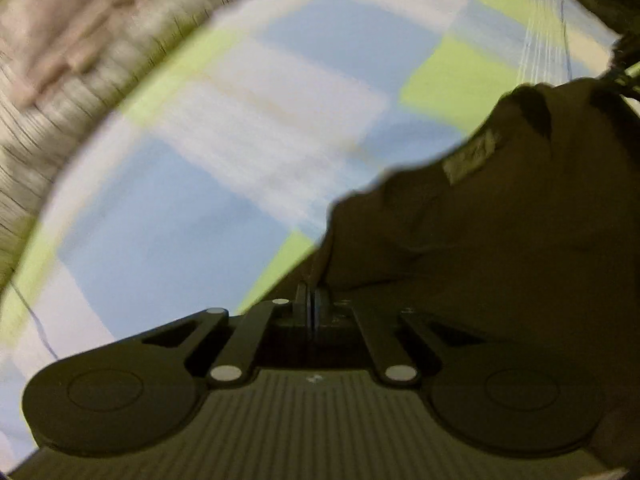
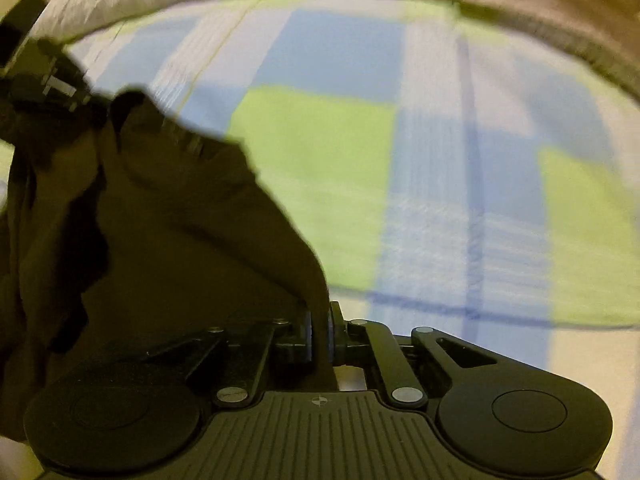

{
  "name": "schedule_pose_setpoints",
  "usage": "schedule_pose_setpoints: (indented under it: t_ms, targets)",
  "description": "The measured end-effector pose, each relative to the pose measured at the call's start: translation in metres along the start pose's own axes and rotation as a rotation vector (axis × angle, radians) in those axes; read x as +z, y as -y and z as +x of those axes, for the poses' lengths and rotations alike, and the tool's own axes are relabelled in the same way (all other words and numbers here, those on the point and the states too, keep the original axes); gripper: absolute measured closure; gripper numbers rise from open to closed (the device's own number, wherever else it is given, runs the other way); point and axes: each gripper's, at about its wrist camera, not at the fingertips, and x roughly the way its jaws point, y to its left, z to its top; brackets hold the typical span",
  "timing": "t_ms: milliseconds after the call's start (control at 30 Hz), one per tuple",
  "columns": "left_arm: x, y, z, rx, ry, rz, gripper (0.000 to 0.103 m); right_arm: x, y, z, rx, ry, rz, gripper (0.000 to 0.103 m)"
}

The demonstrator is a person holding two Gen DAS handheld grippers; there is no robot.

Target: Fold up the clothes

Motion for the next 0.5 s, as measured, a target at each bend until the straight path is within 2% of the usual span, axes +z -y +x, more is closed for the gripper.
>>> schedule_pose_setpoints:
  t_ms: [67, 133, 300, 333, 400, 433, 467, 500]
  targets:
    - [0.014, -0.015, -0.022, 0.026, 0.062, -0.054, 0.103, 0.022, 0.022, -0.017, -0.026, 0.038, 0.021, 0.099]
    - [0.032, -0.032, -0.038, 0.061, 0.113, -0.087, 0.103, 0.049, 0.038, -0.025, -0.058, 0.064, -0.012, 0.099]
    - [0.075, -0.059, -0.039, 0.187, 0.174, -0.156, 0.1, 0.117, 0.049, -0.019, -0.147, 0.161, -0.102, 0.099]
    - [0.078, -0.064, -0.035, 0.22, 0.166, -0.193, 0.098, 0.129, 0.049, -0.017, -0.162, 0.184, -0.104, 0.099]
    - [0.079, -0.072, -0.03, 0.265, 0.139, -0.262, 0.079, 0.153, 0.048, -0.012, -0.192, 0.232, -0.107, 0.094]
    - [0.072, -0.073, -0.031, 0.262, 0.13, -0.286, 0.069, 0.159, 0.045, -0.01, -0.212, 0.251, -0.115, 0.062]
    - [0.063, -0.072, -0.035, 0.244, 0.126, -0.297, 0.066, 0.156, 0.037, -0.008, -0.236, 0.266, -0.13, 0.04]
    - [0.053, -0.07, -0.039, 0.226, 0.12, -0.304, 0.063, 0.154, 0.03, -0.006, -0.261, 0.281, -0.145, 0.028]
